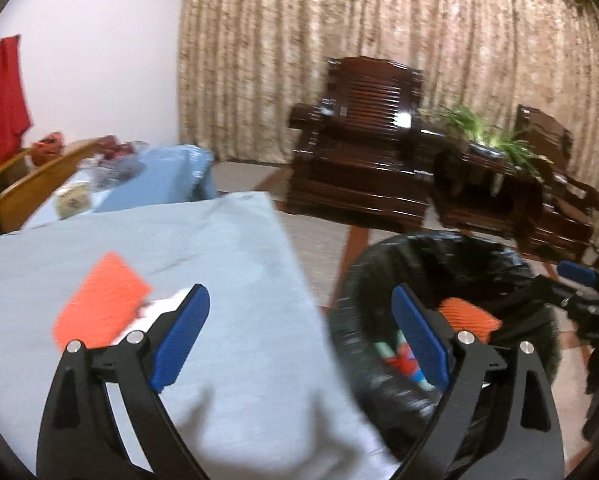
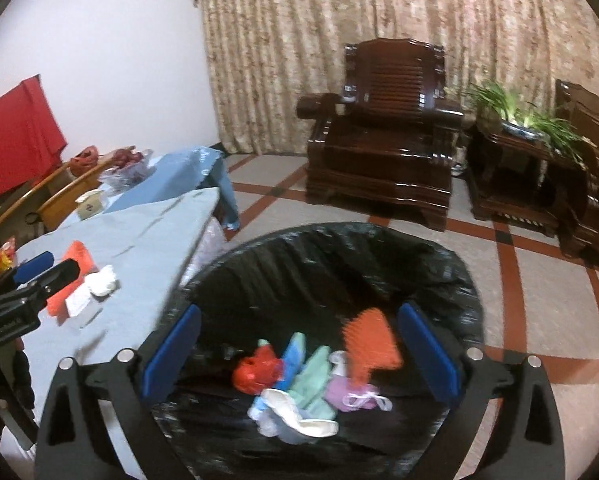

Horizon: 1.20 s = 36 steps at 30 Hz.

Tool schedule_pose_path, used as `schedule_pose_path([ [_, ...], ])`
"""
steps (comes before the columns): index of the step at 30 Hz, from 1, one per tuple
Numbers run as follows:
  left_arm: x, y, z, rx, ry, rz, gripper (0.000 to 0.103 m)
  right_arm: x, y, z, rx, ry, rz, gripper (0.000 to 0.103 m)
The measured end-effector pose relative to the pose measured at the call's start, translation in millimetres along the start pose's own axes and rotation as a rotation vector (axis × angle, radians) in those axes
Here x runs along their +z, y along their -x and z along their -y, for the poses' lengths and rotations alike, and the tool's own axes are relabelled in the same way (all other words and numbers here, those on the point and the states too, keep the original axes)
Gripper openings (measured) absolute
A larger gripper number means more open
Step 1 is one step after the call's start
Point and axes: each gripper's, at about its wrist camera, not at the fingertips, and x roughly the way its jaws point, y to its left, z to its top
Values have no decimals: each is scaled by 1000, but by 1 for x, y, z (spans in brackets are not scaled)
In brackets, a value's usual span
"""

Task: Collect trash
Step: 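Move both tools back over the table toward the second orange foam net, then grasp the second orange foam net with the left tool and lift it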

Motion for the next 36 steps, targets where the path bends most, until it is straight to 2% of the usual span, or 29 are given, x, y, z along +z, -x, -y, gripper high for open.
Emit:
schedule_pose_path([
  [9, -17, 31, -83, 184, 77, -2, 90, 7, -24, -79, 128, 95, -7, 97],
  [16, -26, 42, -132, 268, 138, -11, 90, 8, -45, -130, 197, 156, -15, 97],
  [23, -37, 32, -164, 309, 174, -46, 89, 8, -70, -173, 228, 216, -30, 97],
  [36, -63, -20, -185, 322, 193, -159, 78, 3, -113, -200, 250, 247, -84, 97],
])
